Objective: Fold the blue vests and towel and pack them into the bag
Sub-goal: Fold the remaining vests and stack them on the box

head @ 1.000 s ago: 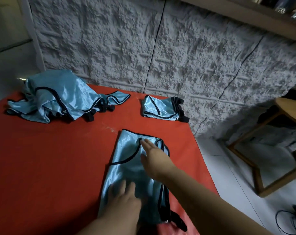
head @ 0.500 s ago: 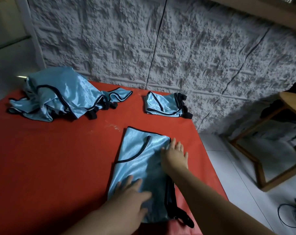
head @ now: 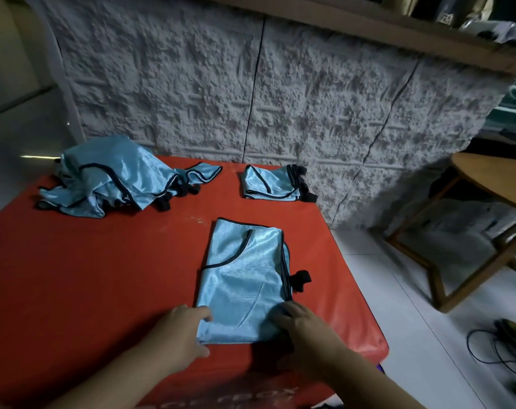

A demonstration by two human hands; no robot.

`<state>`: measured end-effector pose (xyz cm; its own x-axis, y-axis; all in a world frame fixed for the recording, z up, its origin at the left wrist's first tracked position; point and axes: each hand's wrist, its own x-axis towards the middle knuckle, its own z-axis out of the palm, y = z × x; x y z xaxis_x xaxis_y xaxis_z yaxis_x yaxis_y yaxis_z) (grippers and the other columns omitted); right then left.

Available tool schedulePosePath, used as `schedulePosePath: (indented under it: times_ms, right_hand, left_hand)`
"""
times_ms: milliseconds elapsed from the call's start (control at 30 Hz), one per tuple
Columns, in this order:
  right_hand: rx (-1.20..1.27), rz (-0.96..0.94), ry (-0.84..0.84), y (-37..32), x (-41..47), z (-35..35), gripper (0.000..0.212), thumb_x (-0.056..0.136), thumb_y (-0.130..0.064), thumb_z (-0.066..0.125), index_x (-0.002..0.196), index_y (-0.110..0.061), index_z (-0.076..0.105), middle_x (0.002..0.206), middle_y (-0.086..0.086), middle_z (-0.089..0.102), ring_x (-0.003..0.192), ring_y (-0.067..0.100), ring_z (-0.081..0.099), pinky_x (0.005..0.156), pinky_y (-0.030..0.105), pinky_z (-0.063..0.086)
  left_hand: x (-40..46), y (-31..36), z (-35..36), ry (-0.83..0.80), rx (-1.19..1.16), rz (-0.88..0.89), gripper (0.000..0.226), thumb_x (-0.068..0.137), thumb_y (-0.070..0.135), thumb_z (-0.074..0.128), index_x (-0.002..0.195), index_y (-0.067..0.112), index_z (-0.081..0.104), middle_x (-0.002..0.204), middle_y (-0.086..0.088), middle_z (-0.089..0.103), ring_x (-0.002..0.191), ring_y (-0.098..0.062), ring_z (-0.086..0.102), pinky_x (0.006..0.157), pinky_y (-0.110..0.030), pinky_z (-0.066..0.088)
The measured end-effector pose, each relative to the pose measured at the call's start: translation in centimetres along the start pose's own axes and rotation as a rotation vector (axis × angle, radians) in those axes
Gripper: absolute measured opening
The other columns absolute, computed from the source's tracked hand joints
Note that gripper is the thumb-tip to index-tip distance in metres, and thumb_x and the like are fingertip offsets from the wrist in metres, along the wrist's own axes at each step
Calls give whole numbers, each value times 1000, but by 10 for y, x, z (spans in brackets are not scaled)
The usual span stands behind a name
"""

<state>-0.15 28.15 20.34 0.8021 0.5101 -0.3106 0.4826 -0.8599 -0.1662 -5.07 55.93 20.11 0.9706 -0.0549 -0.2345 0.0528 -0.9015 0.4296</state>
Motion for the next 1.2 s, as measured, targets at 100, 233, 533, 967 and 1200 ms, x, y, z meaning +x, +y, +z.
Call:
schedulePosePath:
  times_ms: [100,233,533,967,1200]
  right_hand:
    - [61,-18,39,6,-1,-2,92,64,-34,85,148,-33,47,152,-8,38,140,19,35,114,24,29]
    - [69,-11,88,7,1,-5,87,67,-32,87,146,-32,51,151,-8,41,135,20,38,110,21,28]
    - [36,59,213,-4,-1,8,67,75,-50,76,137,-37,54,139,-16,48,126,15,43,99,34,47]
    - [105,47,242,3,-3,6,34,80,-22,56,112,-26,67,103,-5,58,89,22,63,76,36,52]
    - [195,-94,111,1,-18,-16,27,65,-15,54,90,-22,61,87,-9,60,78,8,56,67,30,50]
  left_hand:
    - [4,1,5,51,-68,-12,34,73,31,86,95,42,63,89,11,59,82,-6,58,73,-19,44]
    - [11,-2,12,124,-115,-9,40,74,11,76,74,44,54,78,17,51,79,-6,54,66,-11,33]
    - [20,-3,-4,312,-376,-12,28,83,10,71,58,5,57,48,4,48,48,-11,42,53,-32,34]
    - [-11,-11,-25,42,-203,22,32,65,19,79,86,36,61,93,14,53,78,0,55,66,-14,42]
    - [-23,-21,-27,36,-140,99,28,68,33,89,66,32,62,86,13,58,78,-3,56,67,-11,40]
